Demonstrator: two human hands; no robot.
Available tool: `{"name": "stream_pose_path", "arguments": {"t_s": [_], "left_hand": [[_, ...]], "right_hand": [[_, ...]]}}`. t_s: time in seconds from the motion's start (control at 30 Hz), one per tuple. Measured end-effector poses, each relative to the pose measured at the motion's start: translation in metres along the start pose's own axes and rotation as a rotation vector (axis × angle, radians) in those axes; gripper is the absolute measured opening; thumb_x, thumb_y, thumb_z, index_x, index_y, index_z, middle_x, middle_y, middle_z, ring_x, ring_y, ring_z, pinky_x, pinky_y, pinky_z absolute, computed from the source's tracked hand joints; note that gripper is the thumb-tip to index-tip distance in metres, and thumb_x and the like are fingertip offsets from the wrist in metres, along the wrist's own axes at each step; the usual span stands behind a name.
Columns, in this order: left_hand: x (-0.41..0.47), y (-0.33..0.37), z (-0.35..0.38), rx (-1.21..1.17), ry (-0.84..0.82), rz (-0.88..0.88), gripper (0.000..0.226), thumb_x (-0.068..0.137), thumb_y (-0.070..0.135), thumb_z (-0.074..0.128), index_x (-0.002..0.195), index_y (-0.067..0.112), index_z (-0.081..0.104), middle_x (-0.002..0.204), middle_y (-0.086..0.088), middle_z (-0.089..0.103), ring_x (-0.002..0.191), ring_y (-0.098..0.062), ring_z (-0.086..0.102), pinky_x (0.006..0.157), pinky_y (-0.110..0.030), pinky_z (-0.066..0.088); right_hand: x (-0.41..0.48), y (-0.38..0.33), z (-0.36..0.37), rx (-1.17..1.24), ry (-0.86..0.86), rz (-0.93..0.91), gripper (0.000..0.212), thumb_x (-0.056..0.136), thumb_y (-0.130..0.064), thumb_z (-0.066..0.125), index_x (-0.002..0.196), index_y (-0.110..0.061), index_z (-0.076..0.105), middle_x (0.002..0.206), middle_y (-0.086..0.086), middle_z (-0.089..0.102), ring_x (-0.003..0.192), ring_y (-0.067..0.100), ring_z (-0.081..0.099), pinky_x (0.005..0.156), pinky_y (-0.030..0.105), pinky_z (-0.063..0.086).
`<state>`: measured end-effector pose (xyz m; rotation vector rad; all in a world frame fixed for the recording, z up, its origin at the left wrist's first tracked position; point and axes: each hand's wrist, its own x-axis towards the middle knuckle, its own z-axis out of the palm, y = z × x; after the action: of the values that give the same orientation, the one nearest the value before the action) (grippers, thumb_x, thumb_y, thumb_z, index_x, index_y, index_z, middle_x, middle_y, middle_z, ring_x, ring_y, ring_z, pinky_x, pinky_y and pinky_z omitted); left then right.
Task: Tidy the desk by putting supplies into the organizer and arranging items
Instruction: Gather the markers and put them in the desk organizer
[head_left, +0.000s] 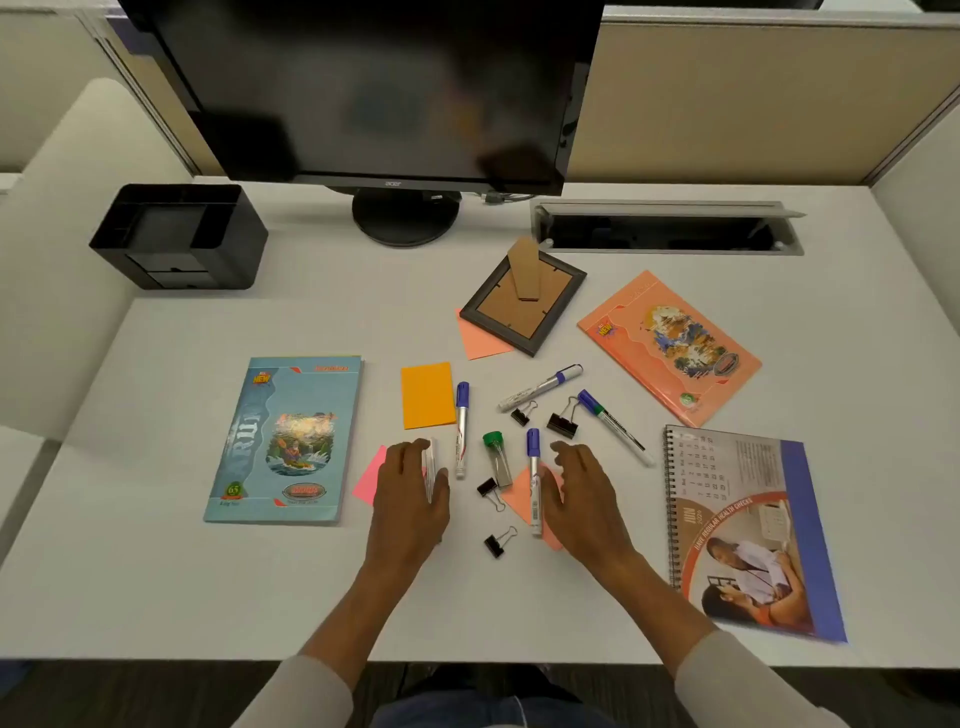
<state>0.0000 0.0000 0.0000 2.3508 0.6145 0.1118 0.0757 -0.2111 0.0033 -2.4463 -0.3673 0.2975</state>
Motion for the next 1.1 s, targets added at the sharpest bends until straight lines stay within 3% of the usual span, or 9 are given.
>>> {"name": "stream_pose_path", "arguments": {"t_s": [0.23,0.33,0.53,0.63,0.7,0.77,0.93,1.1], "left_hand": [[0.002,0.009,0.0,0.077,-0.077,-0.173,0.05,0.091,0.04,0.069,0.129,0.013,0.053,0.114,-0.005,0.064,0.101,-0.022,0.062,0.078,-0.025,0.045],[-0.001,0.008,0.002,0.092,-0.104,-0.194,0.047,0.09,0.039,0.071,0.125,0.014,0.052,0.11,-0.005,0.064,0.095,-0.021,0.062,0.075,-0.024,0.046],[-0.003,0.013,0.003,0.028,-0.122,-0.253,0.049,0.09,0.028,0.072,0.131,0.019,0.046,0.108,-0.006,0.068,0.081,-0.021,0.07,0.074,-0.027,0.057],[-0.001,0.02,-0.002,0.002,-0.138,-0.237,0.046,0.092,0.021,0.069,0.131,0.019,0.045,0.091,-0.002,0.065,0.061,-0.007,0.06,0.05,-0.005,0.044],[0.001,0.023,-0.007,-0.004,-0.139,-0.218,0.04,0.094,0.02,0.067,0.129,0.02,0.048,0.083,0.002,0.061,0.054,-0.004,0.054,0.042,-0.004,0.04],[0.004,0.026,-0.013,-0.015,-0.125,-0.197,0.033,0.095,0.02,0.065,0.126,0.019,0.053,0.083,0.002,0.063,0.056,-0.004,0.056,0.045,-0.004,0.04],[0.013,0.031,-0.026,-0.054,-0.054,-0.128,0.026,0.096,0.023,0.063,0.12,0.018,0.069,0.097,-0.005,0.073,0.075,-0.01,0.06,0.08,-0.02,0.048],[0.02,0.035,-0.036,-0.089,-0.056,-0.109,0.027,0.095,0.024,0.064,0.119,0.017,0.073,0.082,0.003,0.071,0.071,-0.008,0.063,0.092,-0.032,0.054]], "right_hand": [[0.015,-0.006,0.003,0.019,-0.023,0.181,0.033,0.097,-0.029,0.059,0.124,-0.01,0.055,0.111,0.003,0.058,0.097,0.014,0.056,0.079,0.022,0.04],[0.021,-0.007,0.006,0.03,-0.014,0.196,0.031,0.096,-0.03,0.062,0.119,-0.009,0.058,0.101,0.002,0.059,0.092,0.014,0.056,0.076,0.023,0.042],[0.031,-0.009,0.013,0.044,-0.028,0.243,0.035,0.093,-0.034,0.066,0.117,-0.01,0.058,0.104,0.005,0.064,0.096,0.017,0.06,0.079,0.027,0.048],[0.033,-0.01,0.016,0.033,-0.027,0.255,0.033,0.091,-0.034,0.069,0.112,-0.01,0.059,0.101,0.004,0.064,0.094,0.018,0.061,0.08,0.029,0.05],[0.034,-0.012,0.018,0.034,-0.024,0.252,0.03,0.089,-0.033,0.071,0.106,-0.012,0.058,0.097,0.003,0.063,0.091,0.018,0.062,0.08,0.03,0.052],[0.034,-0.012,0.021,0.03,-0.018,0.254,0.027,0.088,-0.032,0.072,0.101,-0.013,0.058,0.096,0.002,0.063,0.089,0.018,0.062,0.079,0.031,0.052],[0.036,-0.013,0.023,0.026,-0.012,0.275,0.021,0.089,-0.028,0.07,0.097,-0.013,0.057,0.092,0.003,0.064,0.086,0.019,0.063,0.076,0.03,0.049],[0.036,-0.016,0.021,0.046,0.01,0.286,0.015,0.09,-0.022,0.067,0.086,-0.015,0.055,0.084,0.003,0.063,0.08,0.018,0.063,0.072,0.03,0.051]]}}
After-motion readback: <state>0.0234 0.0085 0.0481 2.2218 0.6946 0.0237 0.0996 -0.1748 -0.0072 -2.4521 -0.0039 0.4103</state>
